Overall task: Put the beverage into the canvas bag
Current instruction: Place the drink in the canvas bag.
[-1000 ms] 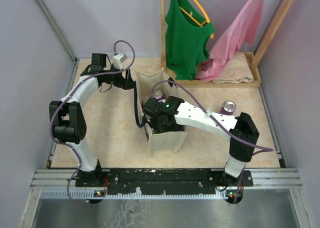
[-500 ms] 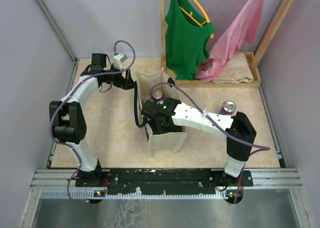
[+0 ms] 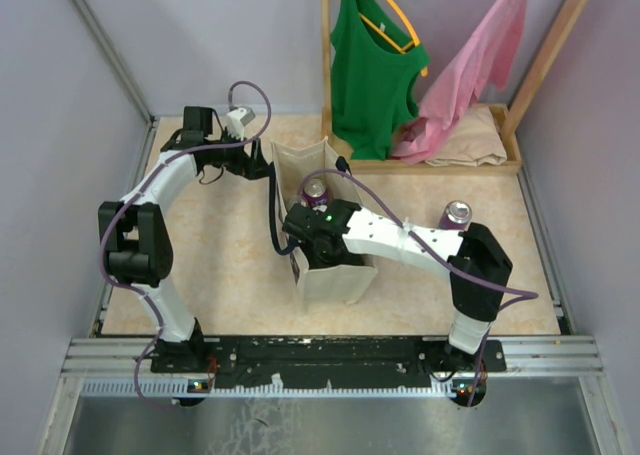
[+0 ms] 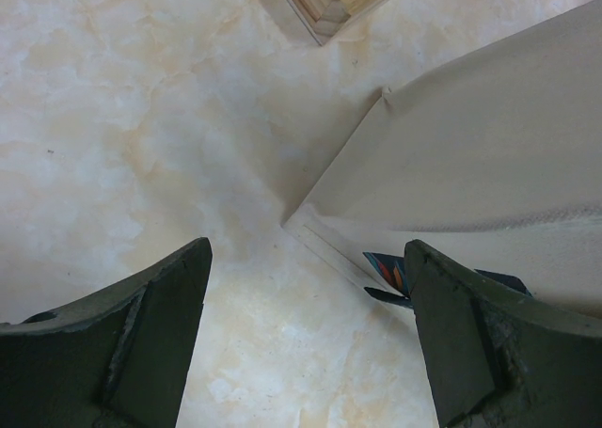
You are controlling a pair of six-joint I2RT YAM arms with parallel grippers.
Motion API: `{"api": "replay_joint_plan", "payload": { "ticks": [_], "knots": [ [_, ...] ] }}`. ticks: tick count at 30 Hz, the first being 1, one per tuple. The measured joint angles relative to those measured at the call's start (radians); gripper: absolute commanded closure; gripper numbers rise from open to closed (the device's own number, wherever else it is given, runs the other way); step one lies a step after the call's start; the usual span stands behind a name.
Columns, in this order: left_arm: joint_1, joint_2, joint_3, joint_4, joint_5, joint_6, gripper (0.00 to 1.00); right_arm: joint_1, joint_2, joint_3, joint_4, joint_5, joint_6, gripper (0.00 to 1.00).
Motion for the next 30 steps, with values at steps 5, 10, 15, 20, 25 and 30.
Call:
{"api": "replay_joint_plan", "payload": {
  "ticks": [5, 10, 15, 20, 25, 30],
  "knots": [
    [0.0, 0.0, 0.0, -0.003, 0.0, 0.003, 0.11, 0.0, 0.0, -0.005, 0.007, 0.0, 0.0, 0.56],
    [0.0, 0.0, 0.0, -0.009, 0.0, 0.007, 0.11, 0.0, 0.0, -0.005, 0.008, -0.001, 0.0, 0.15],
    [0.0, 0.0, 0.0, -0.01, 0.0, 0.007, 0.11, 0.0, 0.0, -0.005, -0.002, 0.0, -0.004, 0.01],
    [0.0, 0.0, 0.0, -0.015, 0.0, 0.008, 0.11, 0.0, 0.0, -0.005, -0.003, 0.004, -0.006, 0.01],
    [0.0, 0.0, 0.0, -0.016, 0.0, 0.01, 0.11, 0.0, 0.005, 0.006, -0.016, 0.01, -0.007, 0.01],
    [0.002, 0.0, 0.0, -0.016, 0.0, 0.011, 0.11, 0.002, 0.034, 0.105, -0.085, 0.021, -0.016, 0.01]
  ]
}}
